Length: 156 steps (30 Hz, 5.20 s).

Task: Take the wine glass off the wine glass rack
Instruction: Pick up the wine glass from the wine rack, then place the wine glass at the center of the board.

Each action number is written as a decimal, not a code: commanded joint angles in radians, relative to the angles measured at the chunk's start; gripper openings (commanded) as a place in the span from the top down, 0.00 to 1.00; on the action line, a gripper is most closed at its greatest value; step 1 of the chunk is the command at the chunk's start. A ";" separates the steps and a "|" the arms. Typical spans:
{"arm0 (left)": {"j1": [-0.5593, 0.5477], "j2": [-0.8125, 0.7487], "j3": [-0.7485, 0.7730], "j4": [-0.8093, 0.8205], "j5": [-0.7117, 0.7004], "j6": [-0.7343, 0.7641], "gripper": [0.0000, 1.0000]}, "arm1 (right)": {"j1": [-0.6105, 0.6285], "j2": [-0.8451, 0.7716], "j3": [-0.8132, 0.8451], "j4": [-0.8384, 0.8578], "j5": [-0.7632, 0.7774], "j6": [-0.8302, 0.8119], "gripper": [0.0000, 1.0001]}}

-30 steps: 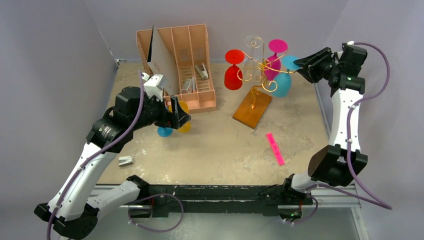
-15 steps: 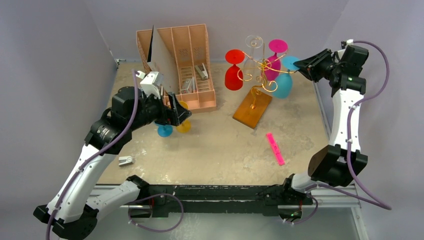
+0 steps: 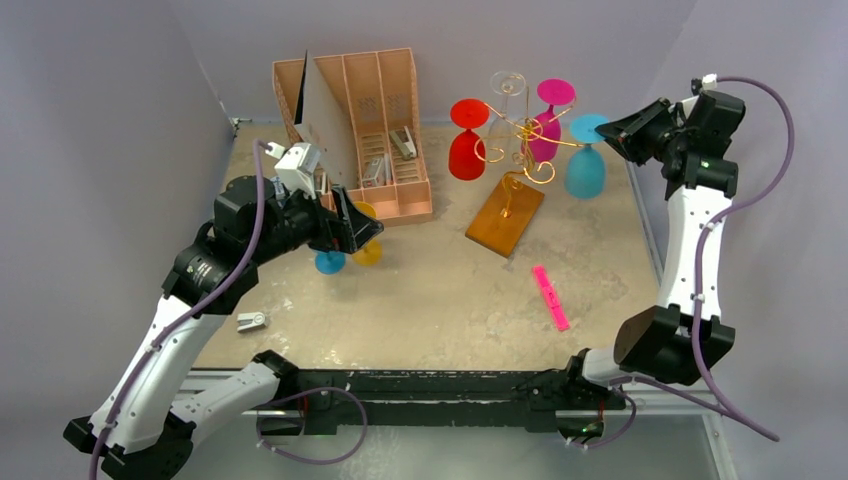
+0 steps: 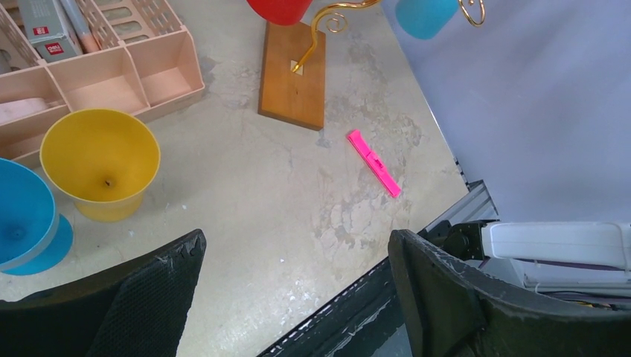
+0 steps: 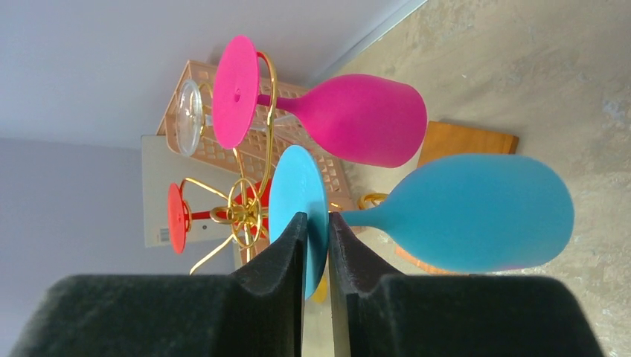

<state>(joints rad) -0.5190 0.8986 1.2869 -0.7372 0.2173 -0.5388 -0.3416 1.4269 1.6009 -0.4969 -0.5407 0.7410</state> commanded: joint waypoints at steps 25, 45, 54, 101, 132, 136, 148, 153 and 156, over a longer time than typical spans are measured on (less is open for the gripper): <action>0.004 -0.018 0.017 0.024 0.063 -0.014 0.08 | -0.004 -0.127 -0.115 0.133 -0.046 0.184 1.00; 0.004 -0.006 0.004 0.026 0.044 -0.010 0.08 | -0.004 -0.143 -0.140 0.115 -0.137 0.186 1.00; 0.005 0.031 0.026 0.012 0.052 -0.009 0.08 | 0.000 -0.067 -0.058 0.119 -0.154 0.108 1.00; 0.005 0.062 0.138 -0.098 0.050 0.007 0.09 | 0.000 -0.031 -0.170 0.350 0.035 0.421 1.00; 0.004 0.102 0.113 -0.213 -0.007 0.070 0.08 | 0.001 -0.071 0.041 0.015 0.314 0.089 1.00; 0.005 0.082 0.102 -0.203 0.004 0.060 0.08 | 0.002 -0.097 0.009 0.050 0.271 0.096 1.00; 0.005 0.040 0.084 -0.212 0.014 0.064 0.07 | 0.000 -0.205 -0.002 -0.139 0.363 -0.077 1.00; 0.004 0.035 0.092 -0.226 0.034 0.075 0.07 | 0.000 -0.254 -0.027 -0.119 0.309 -0.075 1.00; 0.004 0.028 0.099 -0.240 0.022 0.079 0.07 | 0.000 -0.278 -0.036 -0.118 0.247 -0.072 1.00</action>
<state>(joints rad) -0.5182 0.9447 1.3659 -0.9684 0.2348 -0.4843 -0.3389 1.1805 1.5776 -0.6308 -0.2245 0.6941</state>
